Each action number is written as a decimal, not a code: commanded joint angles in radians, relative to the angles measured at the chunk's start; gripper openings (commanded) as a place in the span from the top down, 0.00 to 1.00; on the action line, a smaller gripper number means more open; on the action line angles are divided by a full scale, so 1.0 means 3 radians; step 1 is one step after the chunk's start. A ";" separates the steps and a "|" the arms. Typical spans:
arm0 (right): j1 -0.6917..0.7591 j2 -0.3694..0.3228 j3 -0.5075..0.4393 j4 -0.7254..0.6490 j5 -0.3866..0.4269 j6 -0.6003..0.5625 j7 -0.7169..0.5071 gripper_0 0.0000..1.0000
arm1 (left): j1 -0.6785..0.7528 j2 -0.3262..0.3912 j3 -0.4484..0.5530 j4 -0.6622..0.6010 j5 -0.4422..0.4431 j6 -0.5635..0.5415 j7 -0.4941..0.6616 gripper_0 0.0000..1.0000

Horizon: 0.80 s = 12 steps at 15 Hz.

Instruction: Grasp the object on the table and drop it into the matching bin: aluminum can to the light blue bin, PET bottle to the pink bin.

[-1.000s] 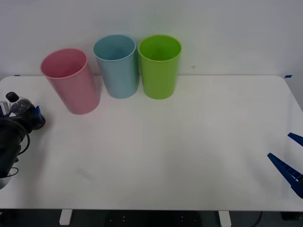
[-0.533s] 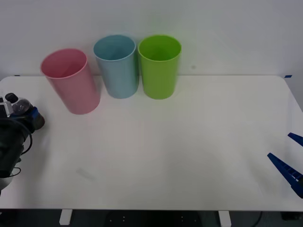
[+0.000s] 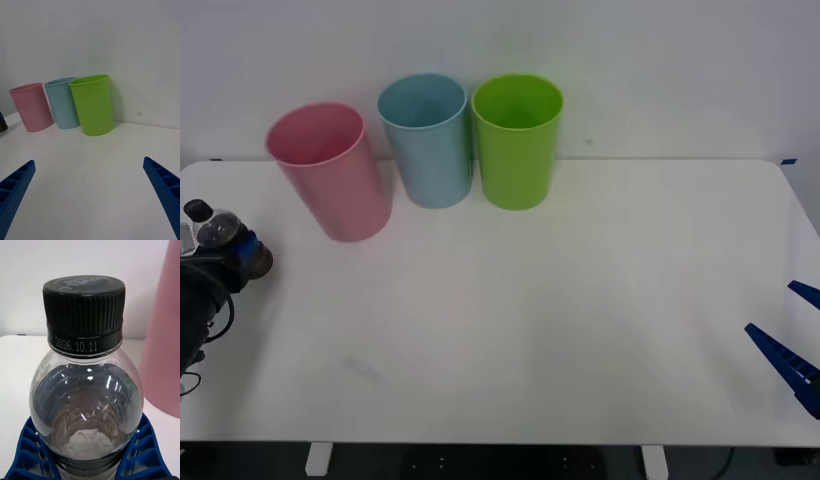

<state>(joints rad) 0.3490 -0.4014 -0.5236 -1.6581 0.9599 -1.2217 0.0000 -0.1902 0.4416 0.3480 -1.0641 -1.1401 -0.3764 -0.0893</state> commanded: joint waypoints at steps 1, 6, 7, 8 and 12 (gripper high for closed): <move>0.0000 0.0000 0.0000 0.0000 0.0000 0.0000 0.0000 0.00 | 0.0286 0.0041 -0.0020 -0.0319 0.0196 -0.0044 0.0001 1.00; 0.0000 0.0000 0.0000 0.0000 0.0000 0.0000 0.0000 0.00 | 0.0895 0.0041 0.0016 -0.1080 0.0461 -0.0044 0.0052 1.00; 0.0000 0.0000 0.0000 0.0000 0.0000 0.0000 0.0000 0.00 | 0.0977 0.0041 0.0021 -0.1208 0.0508 -0.0044 0.0073 1.00; 0.0000 0.0000 0.0000 0.0000 0.0000 0.0000 0.0000 0.00 | 0.1053 0.0041 0.0021 -0.1331 0.0564 -0.0029 0.0093 1.00; 0.0000 0.0000 0.0000 0.0000 0.0000 0.0000 0.0000 0.00 | 0.1258 0.0072 0.0026 -0.1817 0.0794 0.0073 0.0221 1.00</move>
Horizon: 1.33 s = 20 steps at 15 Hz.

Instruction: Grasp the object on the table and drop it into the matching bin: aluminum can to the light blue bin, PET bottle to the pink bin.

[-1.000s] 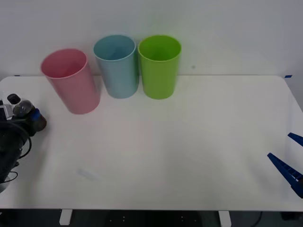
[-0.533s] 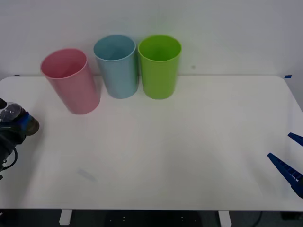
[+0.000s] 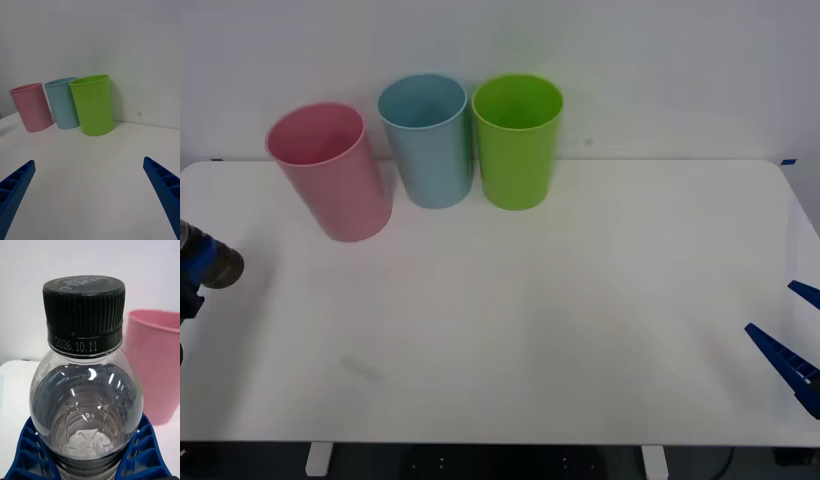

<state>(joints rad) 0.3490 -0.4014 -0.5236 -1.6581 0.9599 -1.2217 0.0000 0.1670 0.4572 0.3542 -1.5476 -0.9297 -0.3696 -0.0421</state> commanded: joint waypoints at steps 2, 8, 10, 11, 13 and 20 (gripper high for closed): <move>0.0000 0.0000 0.0000 0.0000 0.0000 0.0000 0.0000 0.00 | 0.0098 0.0076 0.0021 -0.0364 0.0164 0.0082 0.0125 1.00; 0.0000 0.0000 0.0000 0.0000 0.0000 0.0000 0.0000 0.00 | 0.0134 0.0618 0.0052 -0.0691 0.0522 0.0158 0.0805 1.00; 0.0000 0.0000 0.0000 0.0000 0.0000 0.0000 0.0000 0.00 | 0.0083 0.0874 0.0052 -0.0701 0.0645 0.0199 0.1020 1.00; 0.0000 0.0000 0.0000 0.0000 0.0000 0.0000 0.0000 0.00 | 0.0072 0.0997 0.0046 -0.0701 0.0665 0.0215 0.1112 1.00; 0.0000 0.0000 0.0000 0.0000 0.0000 0.0000 0.0000 0.00 | 0.0011 0.1273 -0.0020 -0.0701 0.0711 0.0250 0.1327 1.00; 0.0000 0.0000 0.0000 0.0000 0.0000 0.0000 0.0000 0.00 | -0.0649 0.1943 -0.0695 -0.0369 0.0803 0.0455 0.1352 1.00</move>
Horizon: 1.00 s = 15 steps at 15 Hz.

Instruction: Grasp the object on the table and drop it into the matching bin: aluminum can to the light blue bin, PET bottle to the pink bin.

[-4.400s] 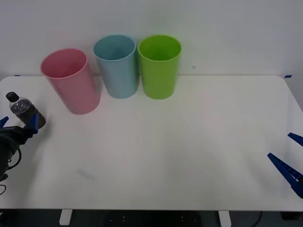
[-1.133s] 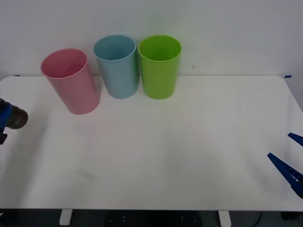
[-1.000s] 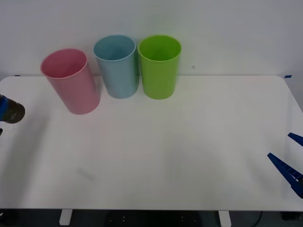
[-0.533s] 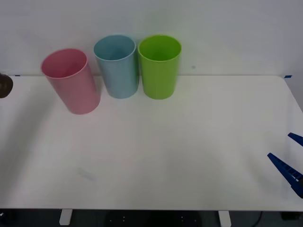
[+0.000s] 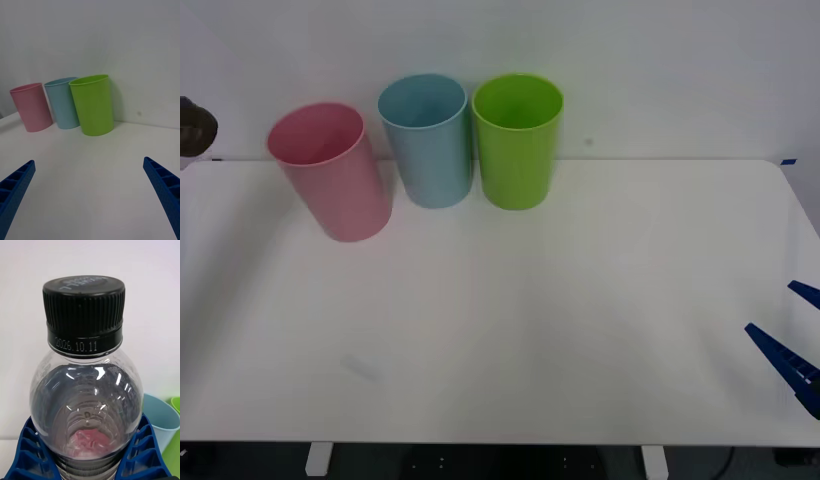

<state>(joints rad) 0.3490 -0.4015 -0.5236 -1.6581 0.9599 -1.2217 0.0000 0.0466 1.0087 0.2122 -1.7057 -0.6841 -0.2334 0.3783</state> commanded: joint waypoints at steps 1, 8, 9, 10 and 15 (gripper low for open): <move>0.0000 0.0000 0.0000 0.0000 0.0000 0.0000 0.0000 0.00 | -0.0472 0.0166 -0.0416 0.0306 -0.0021 -0.0004 -0.0080 1.00; 0.0000 0.0000 0.0000 0.0000 0.0000 0.0000 0.0000 0.00 | -0.1740 0.0227 -0.1566 0.1155 -0.0087 -0.0035 -0.0233 1.00; 0.0000 0.0000 0.0000 0.0000 0.0000 0.0000 0.0000 0.00 | -0.1935 0.0227 -0.1745 0.1273 -0.0077 -0.0035 -0.0238 1.00; 0.0000 0.0000 0.0000 0.0000 0.0000 0.0000 0.0000 0.00 | -0.2088 0.0227 -0.1904 0.1365 -0.0051 -0.0035 -0.0238 1.00; 0.0000 0.0000 0.0000 0.0000 0.0000 0.0000 0.0000 0.00 | -0.2420 0.0079 -0.2211 0.1641 -0.0061 -0.0050 -0.0264 1.00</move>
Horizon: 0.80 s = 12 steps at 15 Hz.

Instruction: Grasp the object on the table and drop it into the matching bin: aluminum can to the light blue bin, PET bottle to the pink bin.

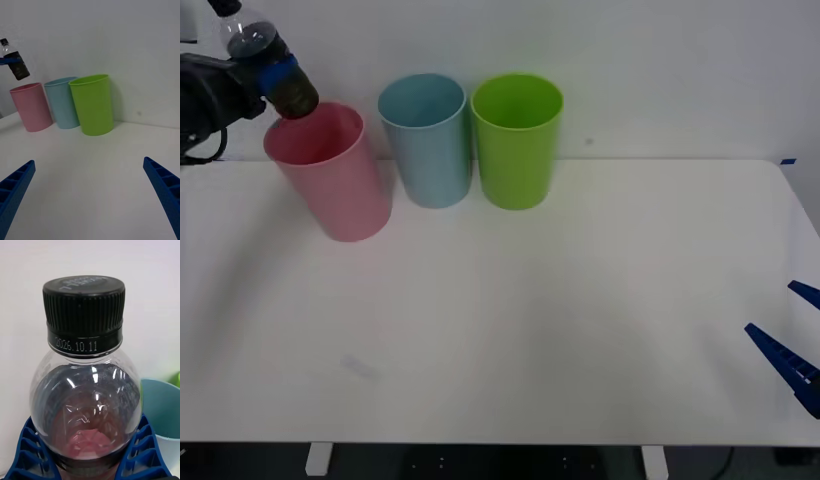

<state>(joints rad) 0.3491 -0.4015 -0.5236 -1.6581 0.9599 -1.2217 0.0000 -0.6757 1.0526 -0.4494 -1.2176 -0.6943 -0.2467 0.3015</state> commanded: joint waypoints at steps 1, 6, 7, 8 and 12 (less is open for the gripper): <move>0.0000 0.0000 0.0000 0.0000 0.0000 0.0000 0.0000 0.00 | -0.0013 -0.0088 -0.0005 0.0019 -0.0038 -0.0006 -0.0008 1.00; 0.0000 0.0000 0.0000 0.0000 0.0000 0.0000 0.0000 0.00 | -0.0013 -0.0083 -0.0005 0.0014 -0.0048 -0.0006 -0.0013 0.62; 0.0000 0.0000 0.0000 0.0000 0.0000 0.0000 0.0000 0.00 | -0.0008 -0.0088 -0.0005 0.0019 -0.0043 -0.0011 -0.0018 0.00; 0.0000 0.0000 0.0000 0.0000 0.0000 0.0000 0.0000 0.00 | -0.0008 -0.0083 -0.0005 0.0019 -0.0048 -0.0011 -0.0023 0.00; 0.0000 0.0000 0.0000 0.0000 0.0000 0.0000 0.0000 0.00 | 0.0008 -0.0078 -0.0005 0.0019 0.0034 -0.0083 -0.0044 0.00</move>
<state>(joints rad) 0.3490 -0.4015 -0.5236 -1.6581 0.9599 -1.2217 0.0000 -0.6757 1.0282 -0.4511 -1.2129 -0.6977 -0.2662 0.2903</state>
